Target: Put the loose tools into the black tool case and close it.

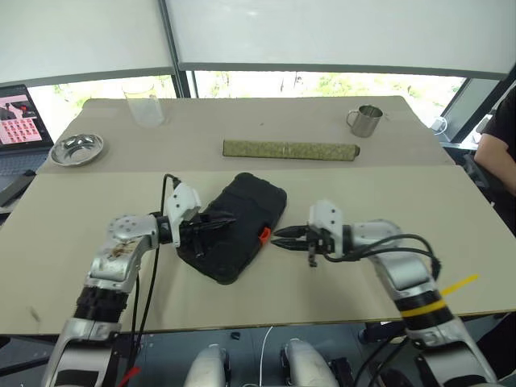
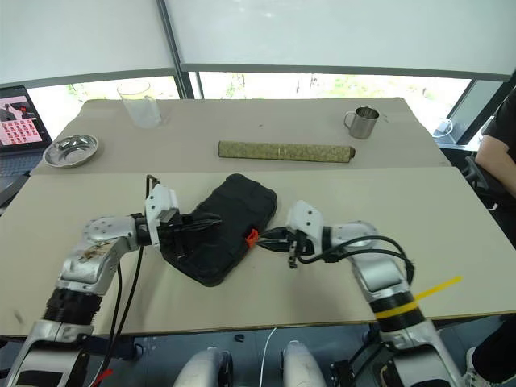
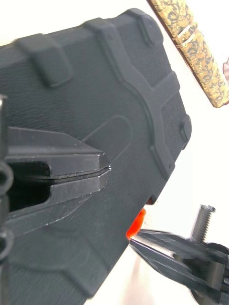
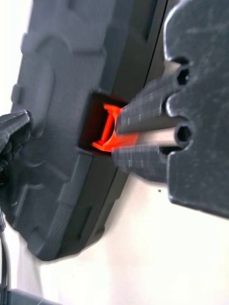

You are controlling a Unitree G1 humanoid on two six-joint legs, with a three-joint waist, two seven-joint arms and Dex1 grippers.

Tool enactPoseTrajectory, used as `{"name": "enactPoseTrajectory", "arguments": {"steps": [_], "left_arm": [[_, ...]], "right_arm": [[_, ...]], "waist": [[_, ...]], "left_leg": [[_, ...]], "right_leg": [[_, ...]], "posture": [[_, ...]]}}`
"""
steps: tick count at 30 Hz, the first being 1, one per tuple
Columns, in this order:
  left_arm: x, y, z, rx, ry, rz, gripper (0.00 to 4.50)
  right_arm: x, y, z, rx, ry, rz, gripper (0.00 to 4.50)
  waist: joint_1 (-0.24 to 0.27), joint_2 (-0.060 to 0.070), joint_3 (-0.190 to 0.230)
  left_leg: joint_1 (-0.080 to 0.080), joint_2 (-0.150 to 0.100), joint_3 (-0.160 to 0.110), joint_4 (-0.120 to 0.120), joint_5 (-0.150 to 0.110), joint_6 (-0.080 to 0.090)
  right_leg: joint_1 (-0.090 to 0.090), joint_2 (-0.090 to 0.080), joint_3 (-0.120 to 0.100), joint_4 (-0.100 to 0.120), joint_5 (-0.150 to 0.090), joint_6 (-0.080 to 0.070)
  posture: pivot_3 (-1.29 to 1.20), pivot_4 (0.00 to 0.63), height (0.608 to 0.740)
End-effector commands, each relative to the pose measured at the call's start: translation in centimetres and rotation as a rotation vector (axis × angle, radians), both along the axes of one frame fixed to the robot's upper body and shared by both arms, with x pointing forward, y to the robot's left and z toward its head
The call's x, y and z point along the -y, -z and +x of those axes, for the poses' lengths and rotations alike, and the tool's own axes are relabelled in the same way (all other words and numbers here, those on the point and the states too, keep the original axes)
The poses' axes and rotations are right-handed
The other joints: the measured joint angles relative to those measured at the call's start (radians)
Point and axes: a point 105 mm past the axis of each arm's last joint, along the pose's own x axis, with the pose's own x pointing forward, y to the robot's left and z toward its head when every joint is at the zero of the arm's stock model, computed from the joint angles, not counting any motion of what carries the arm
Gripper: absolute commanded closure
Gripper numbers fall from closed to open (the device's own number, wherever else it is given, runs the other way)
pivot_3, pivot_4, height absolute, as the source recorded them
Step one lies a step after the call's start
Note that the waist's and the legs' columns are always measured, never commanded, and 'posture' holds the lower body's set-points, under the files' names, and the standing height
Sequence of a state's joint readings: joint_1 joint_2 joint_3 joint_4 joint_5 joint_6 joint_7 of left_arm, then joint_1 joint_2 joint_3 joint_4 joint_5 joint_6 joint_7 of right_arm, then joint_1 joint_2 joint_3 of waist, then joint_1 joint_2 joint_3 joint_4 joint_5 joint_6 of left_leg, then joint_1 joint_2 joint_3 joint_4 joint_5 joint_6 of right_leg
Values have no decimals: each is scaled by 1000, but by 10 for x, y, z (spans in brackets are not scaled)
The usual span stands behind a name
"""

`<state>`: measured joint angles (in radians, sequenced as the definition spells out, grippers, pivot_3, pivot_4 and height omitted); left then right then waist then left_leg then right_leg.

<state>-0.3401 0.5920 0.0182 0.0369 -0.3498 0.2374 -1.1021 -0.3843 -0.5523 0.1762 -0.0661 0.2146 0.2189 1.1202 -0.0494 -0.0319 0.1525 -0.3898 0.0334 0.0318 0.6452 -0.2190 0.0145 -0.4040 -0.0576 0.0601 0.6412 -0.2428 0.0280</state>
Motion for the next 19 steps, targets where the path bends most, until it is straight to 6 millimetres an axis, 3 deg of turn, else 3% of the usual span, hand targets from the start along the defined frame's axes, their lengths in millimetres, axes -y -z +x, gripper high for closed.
{"name": "enactPoseTrajectory", "arguments": {"steps": [1,4,6,7,12,19], "left_arm": [[-49,10,-10,-43,-170,59,2341],[-80,7,-30,-49,-248,65,1144],[-111,15,-49,-84,-353,119,581],[-121,17,-56,-81,-393,140,28],[-148,26,-78,-43,-533,173,9],[-148,38,-88,-40,-571,217,9]], "right_arm": [[21,-18,-5,113,21,28,2025],[44,-24,-3,225,70,40,911],[58,-29,-9,253,31,105,379],[64,-28,-11,280,24,94,0],[86,-16,-8,238,57,48,0],[100,-5,1,247,109,27,0]], "waist": [[-4,0,0],[-6,-1,1],[-10,-1,1],[-9,-1,1],[11,-6,7],[36,-7,8]], "left_leg": [[0,0,1,-1,0,0],[0,1,3,-3,0,0],[1,1,4,-3,0,0],[1,2,5,-3,0,0],[-1,2,7,-3,-1,-1],[-5,1,10,-3,-1,-2]], "right_leg": [[-1,0,1,0,0,0],[-3,0,2,0,0,0],[-2,-1,3,-1,-2,2],[-2,-1,3,-2,-2,2],[-2,-4,3,-7,-1,0],[-4,-10,2,-12,1,-1]], "posture": [[0,150,740],[0,150,740],[0,150,740],[0,150,740],[0,150,740],[0,150,740]]}}
